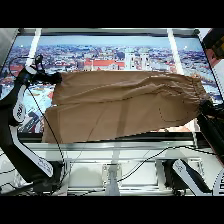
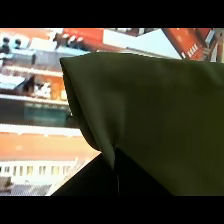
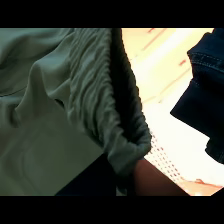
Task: Fold the clothes and pants, and hang the long-sleeved shirts on hangers.
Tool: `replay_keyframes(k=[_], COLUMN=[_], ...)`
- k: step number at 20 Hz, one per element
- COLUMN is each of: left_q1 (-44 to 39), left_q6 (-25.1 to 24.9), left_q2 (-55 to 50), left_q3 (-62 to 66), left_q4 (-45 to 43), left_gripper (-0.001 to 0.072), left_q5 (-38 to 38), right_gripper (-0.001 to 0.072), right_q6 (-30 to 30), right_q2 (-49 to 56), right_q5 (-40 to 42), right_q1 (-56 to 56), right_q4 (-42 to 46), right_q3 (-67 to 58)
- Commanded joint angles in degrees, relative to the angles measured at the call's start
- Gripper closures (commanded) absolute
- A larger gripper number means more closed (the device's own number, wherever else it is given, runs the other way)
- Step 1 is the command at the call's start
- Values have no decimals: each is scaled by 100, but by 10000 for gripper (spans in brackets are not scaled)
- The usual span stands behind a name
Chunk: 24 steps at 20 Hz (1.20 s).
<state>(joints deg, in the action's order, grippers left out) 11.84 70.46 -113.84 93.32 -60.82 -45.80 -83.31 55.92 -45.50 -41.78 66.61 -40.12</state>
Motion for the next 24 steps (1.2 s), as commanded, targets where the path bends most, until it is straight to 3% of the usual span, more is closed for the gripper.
replay_keyframes(k=[1,8,17,18,19,20,21,24], left_q1=[-157,-76,24,46,85,138,216,540], left_q6=[-72,-63,-68,-83,-90,-90,-85,-79], left_q2=[9,-28,-20,63,153,254,376,769], left_q3=[50,474,474,474,474,474,474,474], left_q4=[92,87,85,83,83,59,-24,-332], left_gripper=[682,683,669,584,334,27,-5,3], left_q5=[1464,2719,2406,2094,1759,1440,1097,-44], right_gripper=[678,678,678,678,678,678,678,678], right_q6=[-4,-31,-739,-739,-737,-737,-734,-728], right_q2=[-2,35,527,527,527,527,527,527], right_q5=[20,424,1515,1512,1508,1506,1508,1493], right_q1=[4,343,1034,1034,1034,1034,1034,1034], right_q4=[-87,-678,-481,-481,-481,-481,-481,-481], right_q3=[0,2,0,0,0,0,0,0])
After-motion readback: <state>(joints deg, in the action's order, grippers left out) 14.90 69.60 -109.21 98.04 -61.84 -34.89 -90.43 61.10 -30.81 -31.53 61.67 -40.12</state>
